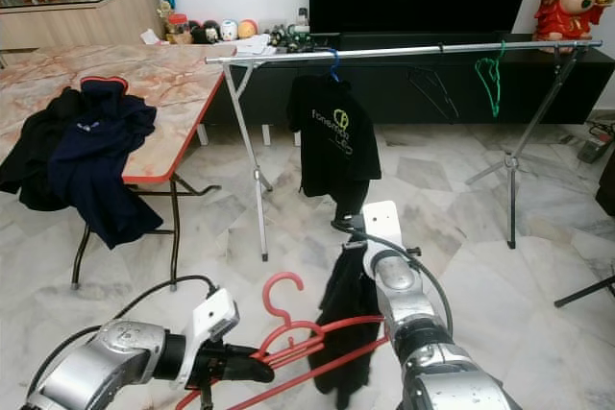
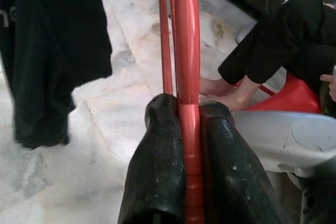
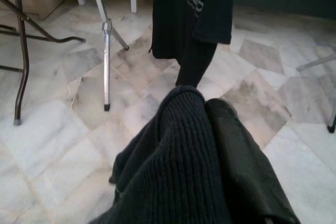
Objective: Hang hanger
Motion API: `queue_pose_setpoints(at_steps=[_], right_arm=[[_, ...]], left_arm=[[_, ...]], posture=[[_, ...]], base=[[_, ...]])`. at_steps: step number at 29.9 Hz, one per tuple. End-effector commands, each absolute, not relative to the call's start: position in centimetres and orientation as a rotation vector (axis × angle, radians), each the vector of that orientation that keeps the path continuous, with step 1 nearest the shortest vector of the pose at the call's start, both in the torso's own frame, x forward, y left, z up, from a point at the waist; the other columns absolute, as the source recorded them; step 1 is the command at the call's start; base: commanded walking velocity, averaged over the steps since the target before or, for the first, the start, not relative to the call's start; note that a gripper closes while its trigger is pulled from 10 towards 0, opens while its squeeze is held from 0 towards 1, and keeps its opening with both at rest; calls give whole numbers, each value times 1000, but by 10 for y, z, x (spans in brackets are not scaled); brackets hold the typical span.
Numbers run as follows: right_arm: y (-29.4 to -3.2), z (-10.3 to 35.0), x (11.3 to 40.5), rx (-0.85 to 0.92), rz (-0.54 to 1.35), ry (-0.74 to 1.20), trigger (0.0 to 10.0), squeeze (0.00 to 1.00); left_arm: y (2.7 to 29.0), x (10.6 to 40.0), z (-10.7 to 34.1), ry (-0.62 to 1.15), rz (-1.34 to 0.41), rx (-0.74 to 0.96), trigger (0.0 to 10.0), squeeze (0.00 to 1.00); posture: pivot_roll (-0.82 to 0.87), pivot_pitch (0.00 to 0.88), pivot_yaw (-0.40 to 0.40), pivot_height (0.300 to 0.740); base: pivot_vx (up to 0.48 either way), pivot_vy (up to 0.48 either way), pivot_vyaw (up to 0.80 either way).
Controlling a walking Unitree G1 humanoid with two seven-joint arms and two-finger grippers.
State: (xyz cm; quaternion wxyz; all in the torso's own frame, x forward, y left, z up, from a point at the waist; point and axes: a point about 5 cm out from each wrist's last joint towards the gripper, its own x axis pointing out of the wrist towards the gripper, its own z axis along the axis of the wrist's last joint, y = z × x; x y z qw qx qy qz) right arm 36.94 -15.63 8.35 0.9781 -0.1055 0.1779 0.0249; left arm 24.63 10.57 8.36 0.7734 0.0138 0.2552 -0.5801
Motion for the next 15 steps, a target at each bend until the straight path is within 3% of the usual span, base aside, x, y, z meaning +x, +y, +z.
queue_pose_setpoints(at_steps=[1,5,15], right_arm=[[-152,89,373,-203,54,343,10000,0],[-153,88,372,-187,48,349,10000,0],[-158,84,370,-176,37,360,10000,0]], left_arm=[[109,253,89,527,-1209,53,10000,0],[112,266,86,497,-1069,75,10000,0],[119,275,79,509,-937,124,10000,0]], posture=[[38,0,27,740],[38,0,27,740],[33,0,30,740]], base=[[0,0,0],[0,0,0],[0,0,0]])
